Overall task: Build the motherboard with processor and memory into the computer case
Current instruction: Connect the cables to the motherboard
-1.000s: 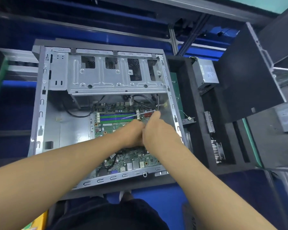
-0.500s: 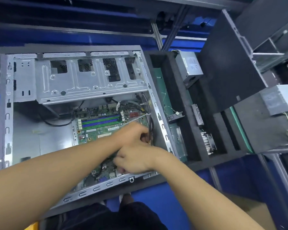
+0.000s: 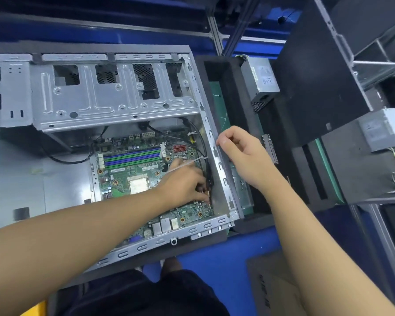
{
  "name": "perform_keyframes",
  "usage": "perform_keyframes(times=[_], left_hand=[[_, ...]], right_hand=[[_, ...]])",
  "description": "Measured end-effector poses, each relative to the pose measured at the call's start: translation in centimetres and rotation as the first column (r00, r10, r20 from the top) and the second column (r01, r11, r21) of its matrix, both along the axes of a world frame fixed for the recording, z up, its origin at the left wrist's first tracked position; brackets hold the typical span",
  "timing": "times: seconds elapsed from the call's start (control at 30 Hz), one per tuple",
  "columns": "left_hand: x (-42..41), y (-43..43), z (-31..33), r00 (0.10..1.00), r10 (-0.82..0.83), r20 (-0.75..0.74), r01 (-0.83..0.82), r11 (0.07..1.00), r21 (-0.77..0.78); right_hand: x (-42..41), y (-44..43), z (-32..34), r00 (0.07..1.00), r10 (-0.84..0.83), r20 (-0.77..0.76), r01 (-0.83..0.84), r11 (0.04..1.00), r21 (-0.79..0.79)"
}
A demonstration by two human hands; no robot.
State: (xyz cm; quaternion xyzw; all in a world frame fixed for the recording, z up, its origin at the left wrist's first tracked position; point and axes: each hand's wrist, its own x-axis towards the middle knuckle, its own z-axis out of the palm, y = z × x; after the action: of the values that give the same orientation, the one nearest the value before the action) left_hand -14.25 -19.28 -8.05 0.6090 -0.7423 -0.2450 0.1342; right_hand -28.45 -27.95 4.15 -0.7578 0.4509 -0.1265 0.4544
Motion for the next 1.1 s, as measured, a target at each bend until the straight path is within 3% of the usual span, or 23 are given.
perform_keyframes(times=[0.4, 0.67, 1.1], left_hand=[[-2.0, 2.3, -0.5, 0.988, 0.136, 0.067, -0.126, 0.983, -0.133], [-2.0, 2.5, -0.5, 0.981, 0.189, -0.053, -0.193, 0.976, -0.104], [-2.9, 2.6, -0.4, 0.98, 0.185, 0.075, -0.177, 0.978, -0.108]], right_hand=[[0.6, 0.4, -1.0, 0.993, -0.048, 0.104, 0.044, 0.998, 0.036], [0.5, 0.3, -1.6, 0.988, -0.016, 0.153, 0.011, 0.999, 0.03], [0.4, 0.4, -1.9, 0.989, -0.017, 0.148, 0.017, 1.0, 0.005]])
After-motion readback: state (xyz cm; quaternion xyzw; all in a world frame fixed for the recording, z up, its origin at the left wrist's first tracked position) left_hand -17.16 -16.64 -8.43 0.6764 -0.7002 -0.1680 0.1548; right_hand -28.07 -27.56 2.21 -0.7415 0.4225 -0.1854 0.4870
